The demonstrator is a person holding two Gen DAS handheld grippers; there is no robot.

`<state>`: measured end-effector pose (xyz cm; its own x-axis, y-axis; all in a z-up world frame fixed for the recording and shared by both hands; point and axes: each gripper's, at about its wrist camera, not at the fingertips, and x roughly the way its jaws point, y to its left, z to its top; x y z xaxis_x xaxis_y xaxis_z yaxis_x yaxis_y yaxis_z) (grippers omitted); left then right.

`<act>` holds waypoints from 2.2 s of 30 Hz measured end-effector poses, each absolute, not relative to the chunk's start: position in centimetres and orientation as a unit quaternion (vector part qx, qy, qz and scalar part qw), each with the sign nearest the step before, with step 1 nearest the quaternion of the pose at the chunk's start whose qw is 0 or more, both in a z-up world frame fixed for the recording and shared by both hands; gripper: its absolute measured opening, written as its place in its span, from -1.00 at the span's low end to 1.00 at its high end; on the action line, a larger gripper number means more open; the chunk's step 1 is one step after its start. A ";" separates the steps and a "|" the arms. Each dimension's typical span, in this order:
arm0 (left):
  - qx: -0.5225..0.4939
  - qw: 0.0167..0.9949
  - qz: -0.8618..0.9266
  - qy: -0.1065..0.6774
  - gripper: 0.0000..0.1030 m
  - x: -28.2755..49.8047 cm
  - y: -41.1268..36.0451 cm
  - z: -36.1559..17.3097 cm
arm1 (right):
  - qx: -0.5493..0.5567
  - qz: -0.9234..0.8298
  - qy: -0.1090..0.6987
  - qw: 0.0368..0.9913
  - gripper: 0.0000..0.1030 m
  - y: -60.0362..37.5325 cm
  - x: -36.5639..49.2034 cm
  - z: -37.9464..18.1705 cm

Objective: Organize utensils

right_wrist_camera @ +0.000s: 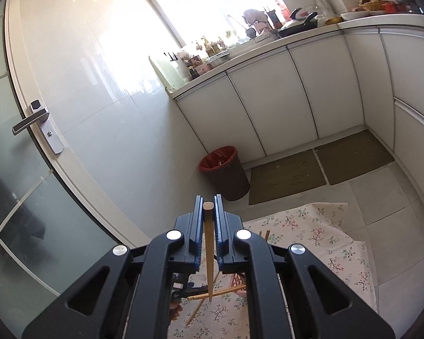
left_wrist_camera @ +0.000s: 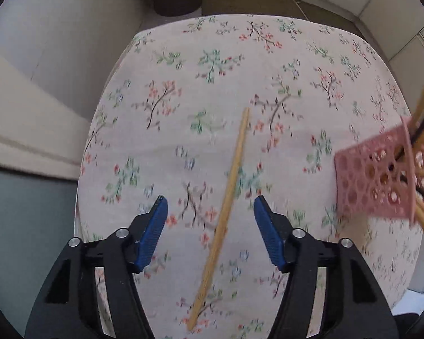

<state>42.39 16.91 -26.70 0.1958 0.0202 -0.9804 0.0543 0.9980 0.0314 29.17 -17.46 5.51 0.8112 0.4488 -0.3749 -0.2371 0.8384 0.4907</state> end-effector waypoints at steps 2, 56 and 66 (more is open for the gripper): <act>0.039 0.766 -0.012 0.642 -0.26 44.4 16.1 -28.0 | 0.213 0.178 0.244 0.929 -0.85 -17.6 29.3 5.6; -0.006 0.916 -0.088 0.392 -0.88 36.9 0.6 -7.8 | 0.205 0.148 0.255 0.933 -0.85 -20.8 29.4 5.6; -0.037 0.929 -0.097 0.356 -0.22 34.5 2.9 -4.8 | 0.195 0.148 0.258 0.935 -0.85 -18.9 30.8 4.9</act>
